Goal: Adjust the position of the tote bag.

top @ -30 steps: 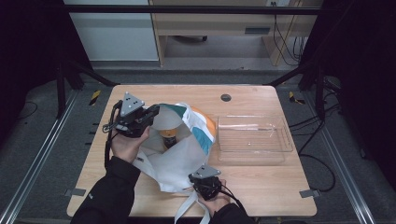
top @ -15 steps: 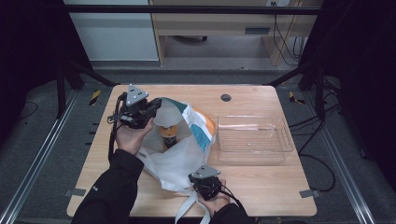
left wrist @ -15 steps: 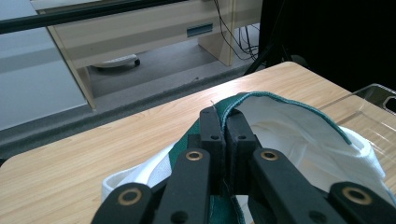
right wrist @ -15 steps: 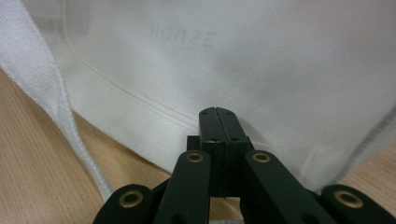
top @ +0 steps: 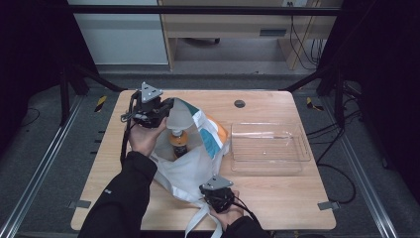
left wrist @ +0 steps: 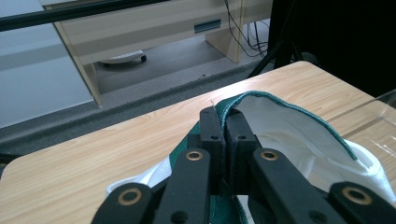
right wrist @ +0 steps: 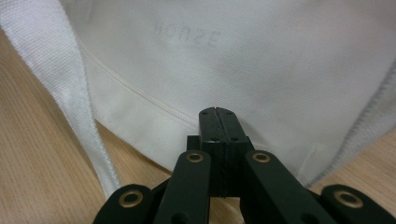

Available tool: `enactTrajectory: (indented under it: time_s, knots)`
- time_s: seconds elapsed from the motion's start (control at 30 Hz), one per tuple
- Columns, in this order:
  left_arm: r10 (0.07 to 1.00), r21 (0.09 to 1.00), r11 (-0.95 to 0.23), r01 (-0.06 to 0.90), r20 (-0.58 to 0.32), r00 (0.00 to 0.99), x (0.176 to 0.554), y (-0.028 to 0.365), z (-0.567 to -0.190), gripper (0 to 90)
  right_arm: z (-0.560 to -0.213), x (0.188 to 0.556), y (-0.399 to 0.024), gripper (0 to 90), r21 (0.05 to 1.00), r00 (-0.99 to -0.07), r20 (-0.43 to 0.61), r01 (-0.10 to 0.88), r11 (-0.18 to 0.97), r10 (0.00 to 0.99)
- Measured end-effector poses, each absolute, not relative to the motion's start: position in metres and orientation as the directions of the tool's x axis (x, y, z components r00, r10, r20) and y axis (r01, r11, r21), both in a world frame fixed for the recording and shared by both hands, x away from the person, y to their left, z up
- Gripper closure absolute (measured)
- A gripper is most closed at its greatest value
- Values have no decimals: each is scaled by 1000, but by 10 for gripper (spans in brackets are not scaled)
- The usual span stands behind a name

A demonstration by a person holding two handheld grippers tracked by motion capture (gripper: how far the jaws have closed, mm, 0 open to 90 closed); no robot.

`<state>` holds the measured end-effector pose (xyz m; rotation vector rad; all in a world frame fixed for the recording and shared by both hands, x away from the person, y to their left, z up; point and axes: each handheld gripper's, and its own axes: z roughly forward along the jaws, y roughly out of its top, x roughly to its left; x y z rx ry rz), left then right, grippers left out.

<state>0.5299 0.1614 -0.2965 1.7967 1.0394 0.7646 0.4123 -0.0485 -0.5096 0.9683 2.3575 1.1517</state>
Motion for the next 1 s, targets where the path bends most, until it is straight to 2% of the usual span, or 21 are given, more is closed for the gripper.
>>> enactTrajectory:
  time_s: [0.57, 1.0]
  knots:
    - [897, 883, -275, 381, 92, 433, 567, 158, -311, 876, -510, 412, -47, 900, 791, -709, -18, 421, 444, 705]
    - [911, 869, -243, 431, 51, 409, 587, 162, -334, 876, -510, 413, -47, 900, 791, -711, -11, 424, 442, 703]
